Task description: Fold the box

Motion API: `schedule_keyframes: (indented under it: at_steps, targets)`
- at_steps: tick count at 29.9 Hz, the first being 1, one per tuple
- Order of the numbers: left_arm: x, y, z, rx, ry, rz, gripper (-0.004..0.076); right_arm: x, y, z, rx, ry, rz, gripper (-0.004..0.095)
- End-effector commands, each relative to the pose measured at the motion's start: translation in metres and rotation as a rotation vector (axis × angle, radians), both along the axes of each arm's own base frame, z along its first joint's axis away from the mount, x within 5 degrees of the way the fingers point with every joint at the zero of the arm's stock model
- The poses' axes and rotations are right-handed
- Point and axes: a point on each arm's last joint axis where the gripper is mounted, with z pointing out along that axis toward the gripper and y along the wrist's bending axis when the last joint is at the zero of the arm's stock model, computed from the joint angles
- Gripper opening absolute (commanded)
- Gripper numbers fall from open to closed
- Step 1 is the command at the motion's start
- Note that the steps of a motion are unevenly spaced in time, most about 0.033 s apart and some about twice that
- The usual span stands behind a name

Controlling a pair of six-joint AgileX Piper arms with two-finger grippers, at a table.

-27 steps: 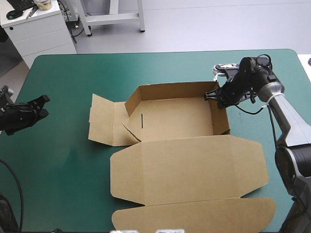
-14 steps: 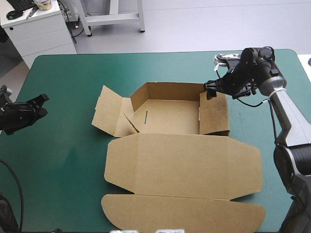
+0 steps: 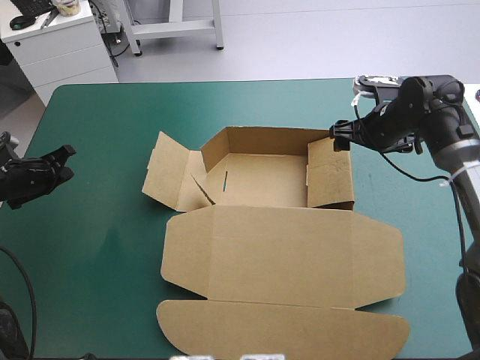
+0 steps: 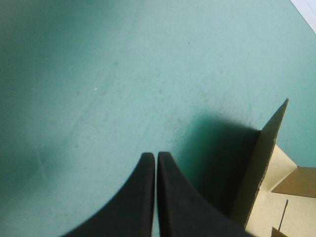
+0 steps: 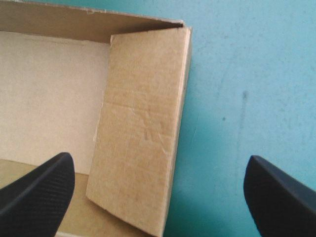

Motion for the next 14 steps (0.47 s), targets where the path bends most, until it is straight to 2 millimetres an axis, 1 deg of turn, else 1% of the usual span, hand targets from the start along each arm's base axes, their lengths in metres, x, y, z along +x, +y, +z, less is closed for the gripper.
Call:
schedule_keyframes:
  at_steps: [1, 5, 8, 11, 14]
  targets:
    - [-0.001, -0.001, 0.018, -0.009, -0.078, 0.027, -0.0004, -0.025, -0.006, 0.017, 0.003, -0.04, -0.014, 0.0854]
    - [-0.001, -0.001, 0.018, -0.009, -0.078, 0.027, -0.0004, -0.026, -0.005, 0.012, 0.021, -0.02, -0.01, 0.0854]
    - [-0.001, -0.001, 0.018, -0.009, -0.078, 0.027, -0.0004, -0.019, -0.004, 0.008, 0.024, -0.031, -0.013, 0.0854]
    - [-0.001, -0.001, 0.018, -0.008, -0.079, 0.029, -0.0007, -0.009, -0.002, -0.003, 0.028, 0.006, -0.033, 0.0854]
    - [-0.001, -0.001, 0.018, -0.008, -0.079, 0.029, -0.0008, 0.003, 0.001, -0.022, 0.033, 0.078, -0.037, 0.0854]
